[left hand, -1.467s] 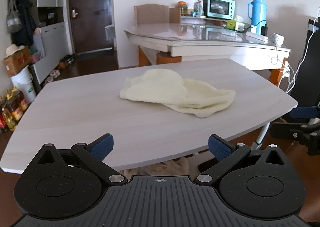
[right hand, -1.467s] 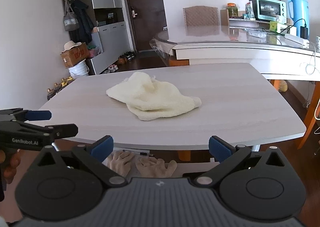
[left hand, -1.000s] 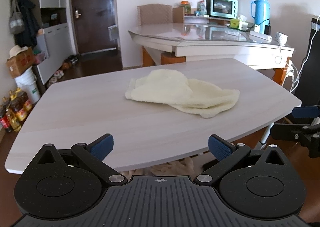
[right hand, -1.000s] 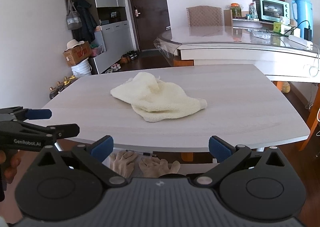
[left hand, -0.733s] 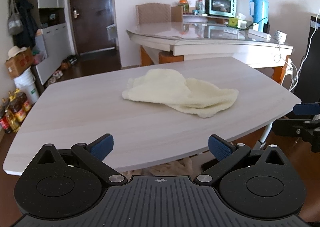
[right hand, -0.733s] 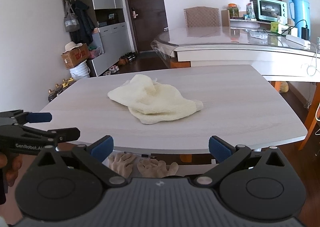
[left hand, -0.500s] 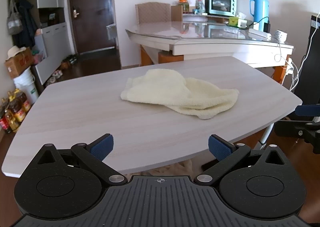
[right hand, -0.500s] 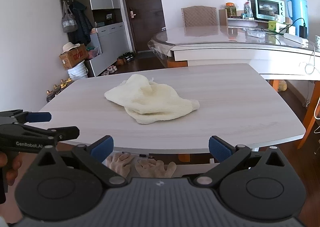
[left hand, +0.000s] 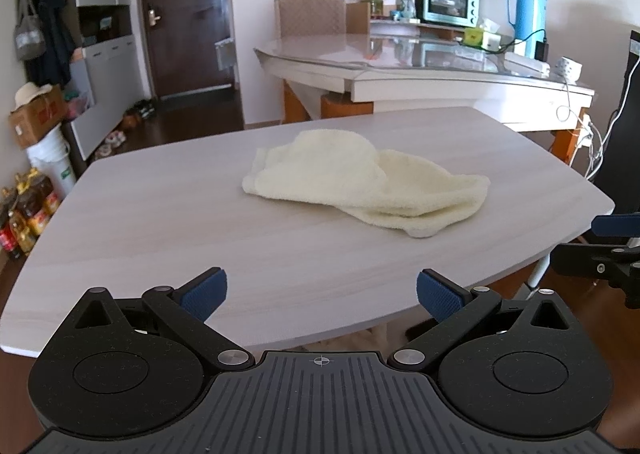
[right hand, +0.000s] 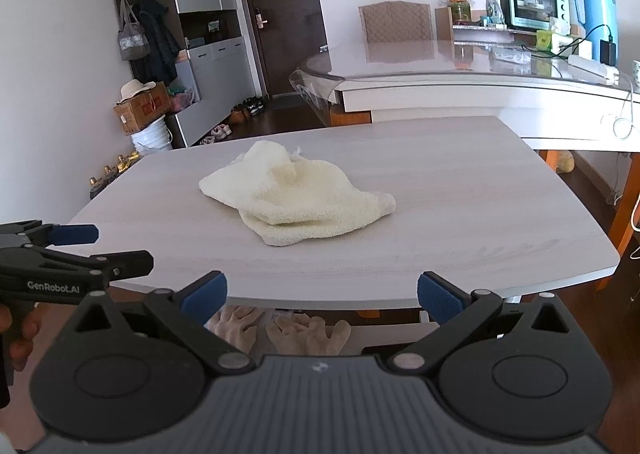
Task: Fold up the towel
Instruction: 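Move both grippers toward the crumpled cream towel on the table, then grasp one towel edge with the left gripper while the right gripper grasps another edge, then lift and shake the towel out with the right gripper while the left gripper holds its edge, then release the towel with both grippers and lay it flat on the table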
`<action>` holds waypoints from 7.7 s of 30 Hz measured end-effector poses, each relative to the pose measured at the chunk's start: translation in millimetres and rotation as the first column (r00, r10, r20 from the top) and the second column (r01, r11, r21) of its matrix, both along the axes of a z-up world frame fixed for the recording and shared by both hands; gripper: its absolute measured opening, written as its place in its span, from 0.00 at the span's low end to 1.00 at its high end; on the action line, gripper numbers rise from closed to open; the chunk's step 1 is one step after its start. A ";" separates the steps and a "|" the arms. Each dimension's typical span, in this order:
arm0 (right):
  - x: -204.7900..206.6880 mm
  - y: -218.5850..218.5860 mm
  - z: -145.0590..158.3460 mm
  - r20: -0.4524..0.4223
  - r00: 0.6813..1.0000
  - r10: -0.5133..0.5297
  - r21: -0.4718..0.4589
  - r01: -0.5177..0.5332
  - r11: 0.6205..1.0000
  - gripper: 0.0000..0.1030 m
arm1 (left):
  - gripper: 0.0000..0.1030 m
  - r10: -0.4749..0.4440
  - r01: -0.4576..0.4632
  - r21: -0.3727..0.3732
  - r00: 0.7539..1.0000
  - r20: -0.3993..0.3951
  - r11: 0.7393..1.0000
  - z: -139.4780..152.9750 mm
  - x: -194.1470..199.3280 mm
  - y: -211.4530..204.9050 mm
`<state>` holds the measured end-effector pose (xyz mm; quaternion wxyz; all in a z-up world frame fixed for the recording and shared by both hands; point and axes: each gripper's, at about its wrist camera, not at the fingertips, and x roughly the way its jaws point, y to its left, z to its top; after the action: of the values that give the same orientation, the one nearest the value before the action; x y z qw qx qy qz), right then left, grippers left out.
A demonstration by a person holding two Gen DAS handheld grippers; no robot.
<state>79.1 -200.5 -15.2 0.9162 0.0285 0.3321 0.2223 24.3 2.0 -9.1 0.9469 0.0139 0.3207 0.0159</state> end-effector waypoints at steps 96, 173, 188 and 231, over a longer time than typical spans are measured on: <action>183.2 137.1 -16.1 0.024 0.909 0.415 -0.127 -0.409 0.903 0.33 | 0.21 -0.292 0.289 -0.061 0.955 -0.054 0.955 -30.5 128.4 97.8; 192.6 37.9 -11.9 -0.198 0.923 0.330 0.428 -0.222 0.876 0.10 | 0.13 -0.503 0.509 -0.061 0.860 0.086 0.859 -33.9 184.4 31.3; 180.4 34.8 -11.4 -0.129 0.965 0.228 0.334 -0.174 0.926 0.38 | 0.10 -0.492 0.477 -0.195 0.870 -0.037 0.857 -7.4 143.0 78.0; 168.5 63.6 -42.2 0.045 0.992 0.115 -0.280 -0.098 0.955 0.43 | 0.33 -0.467 0.483 0.043 0.864 -0.187 0.875 -16.3 88.2 75.5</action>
<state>247.6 -136.9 -57.4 0.9076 -0.1249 0.3329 0.2233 112.5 77.5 -25.4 0.8890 0.1356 0.3865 -0.2049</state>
